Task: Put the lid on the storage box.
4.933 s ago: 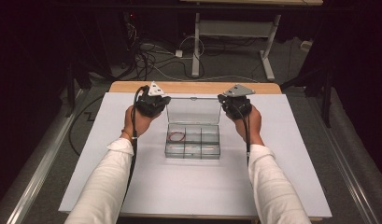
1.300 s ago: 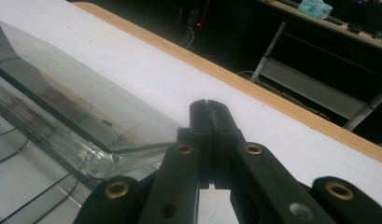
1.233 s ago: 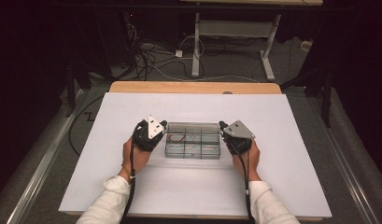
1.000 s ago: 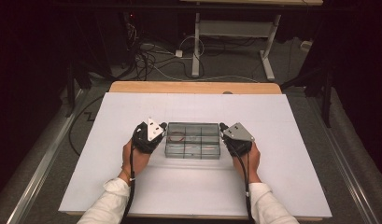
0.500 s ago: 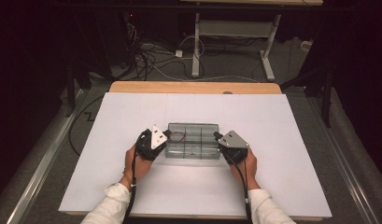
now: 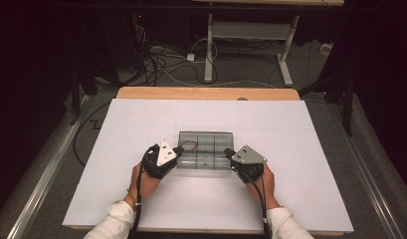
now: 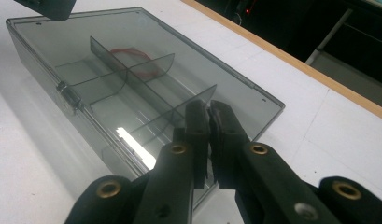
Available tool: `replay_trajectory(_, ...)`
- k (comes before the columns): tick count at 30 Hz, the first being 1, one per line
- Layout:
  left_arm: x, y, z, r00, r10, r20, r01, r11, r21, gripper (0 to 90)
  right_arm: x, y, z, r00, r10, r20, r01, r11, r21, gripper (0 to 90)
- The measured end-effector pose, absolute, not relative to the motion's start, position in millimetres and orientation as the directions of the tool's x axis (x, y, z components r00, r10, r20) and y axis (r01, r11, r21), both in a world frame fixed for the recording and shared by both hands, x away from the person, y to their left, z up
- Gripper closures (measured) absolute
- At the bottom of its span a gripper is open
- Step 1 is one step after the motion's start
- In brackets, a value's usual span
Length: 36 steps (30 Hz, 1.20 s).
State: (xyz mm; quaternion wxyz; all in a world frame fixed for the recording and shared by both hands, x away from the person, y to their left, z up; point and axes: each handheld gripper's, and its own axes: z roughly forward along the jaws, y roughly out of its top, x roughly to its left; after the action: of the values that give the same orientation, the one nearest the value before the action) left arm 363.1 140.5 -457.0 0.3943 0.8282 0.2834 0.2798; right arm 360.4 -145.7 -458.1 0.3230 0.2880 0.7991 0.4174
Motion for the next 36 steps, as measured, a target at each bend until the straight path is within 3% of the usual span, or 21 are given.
replay_trajectory(21,366.1,151.1,-450.1,0.711,0.663,0.236,0.219,-0.528,0.821,61.1,363.3,-159.9,-447.1,-0.621,0.75,-0.23,0.181,0.423,0.888,76.0)
replay_trajectory(28,367.0,151.3,-448.5,0.73,0.643,0.23,0.21,-0.532,0.82,49.9,364.8,-162.2,-445.3,-0.619,0.754,-0.219,0.181,0.408,0.895,63.1)
replay_trajectory(36,369.2,151.4,-449.8,0.722,0.657,0.217,0.228,-0.522,0.822,34.0,366.7,-163.1,-444.3,-0.607,0.766,-0.21,0.188,0.395,0.899,41.2)
